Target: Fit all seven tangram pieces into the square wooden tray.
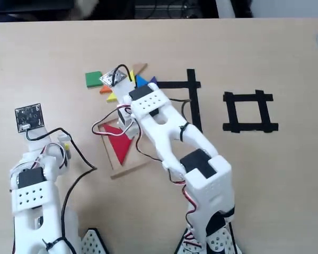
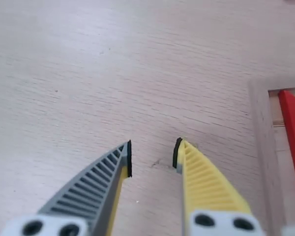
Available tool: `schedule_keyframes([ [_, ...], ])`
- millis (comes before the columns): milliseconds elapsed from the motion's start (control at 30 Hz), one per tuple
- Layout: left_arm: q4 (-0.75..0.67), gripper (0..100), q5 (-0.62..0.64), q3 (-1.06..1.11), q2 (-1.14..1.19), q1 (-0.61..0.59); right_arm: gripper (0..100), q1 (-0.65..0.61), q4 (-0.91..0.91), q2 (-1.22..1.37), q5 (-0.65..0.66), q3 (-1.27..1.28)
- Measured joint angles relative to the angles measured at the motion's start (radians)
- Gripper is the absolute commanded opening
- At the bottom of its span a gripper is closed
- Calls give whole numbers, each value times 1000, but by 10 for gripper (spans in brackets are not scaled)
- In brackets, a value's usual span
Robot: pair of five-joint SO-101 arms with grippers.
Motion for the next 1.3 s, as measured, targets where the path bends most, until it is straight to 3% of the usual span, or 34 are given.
schedule_keyframes([
  [467,-46,170,0,34,0,0,11,51,-26,94,35,-17],
  [1300,-80,167,0,43,0,-29,11,-101,72,109,34,-129],
])
